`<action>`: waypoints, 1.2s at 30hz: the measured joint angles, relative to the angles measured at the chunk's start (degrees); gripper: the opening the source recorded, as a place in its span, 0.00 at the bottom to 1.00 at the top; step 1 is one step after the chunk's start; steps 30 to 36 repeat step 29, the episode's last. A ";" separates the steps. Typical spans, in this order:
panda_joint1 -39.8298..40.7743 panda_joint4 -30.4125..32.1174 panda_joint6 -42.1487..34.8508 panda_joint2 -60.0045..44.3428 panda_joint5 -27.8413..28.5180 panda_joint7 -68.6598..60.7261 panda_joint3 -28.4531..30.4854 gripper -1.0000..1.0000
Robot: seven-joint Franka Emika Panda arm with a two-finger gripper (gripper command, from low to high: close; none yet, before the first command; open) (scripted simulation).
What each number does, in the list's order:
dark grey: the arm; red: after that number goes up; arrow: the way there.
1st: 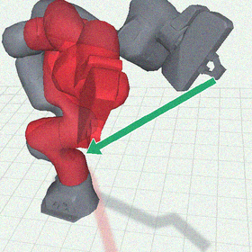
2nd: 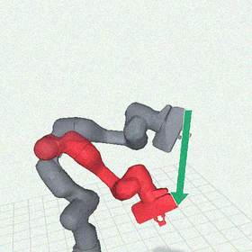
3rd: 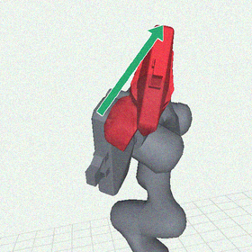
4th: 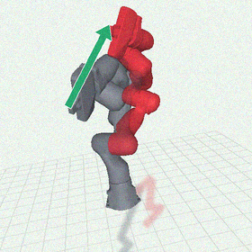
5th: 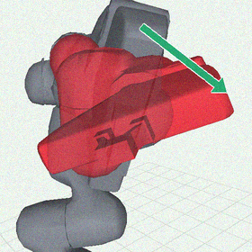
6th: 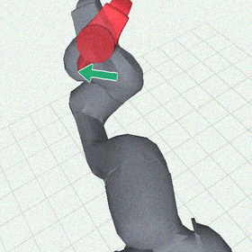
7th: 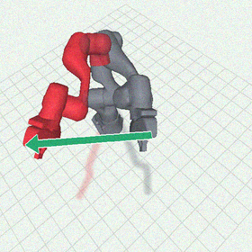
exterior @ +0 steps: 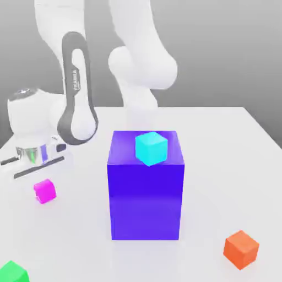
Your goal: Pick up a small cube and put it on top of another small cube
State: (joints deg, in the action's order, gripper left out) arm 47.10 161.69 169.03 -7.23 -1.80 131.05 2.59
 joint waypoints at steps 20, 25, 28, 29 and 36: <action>-7.22 -34.79 -24.51 -10.67 6.98 -34.56 -12.63 0.00; -9.45 -39.91 -21.96 -18.60 9.89 -37.78 -12.89 0.00; -9.77 -40.10 -20.69 -20.06 10.33 -37.58 -12.53 1.00; -9.77 -40.10 -20.69 -20.06 10.33 -37.58 -12.53 1.00; -9.77 -40.10 -20.69 -20.06 10.33 -37.58 -12.53 1.00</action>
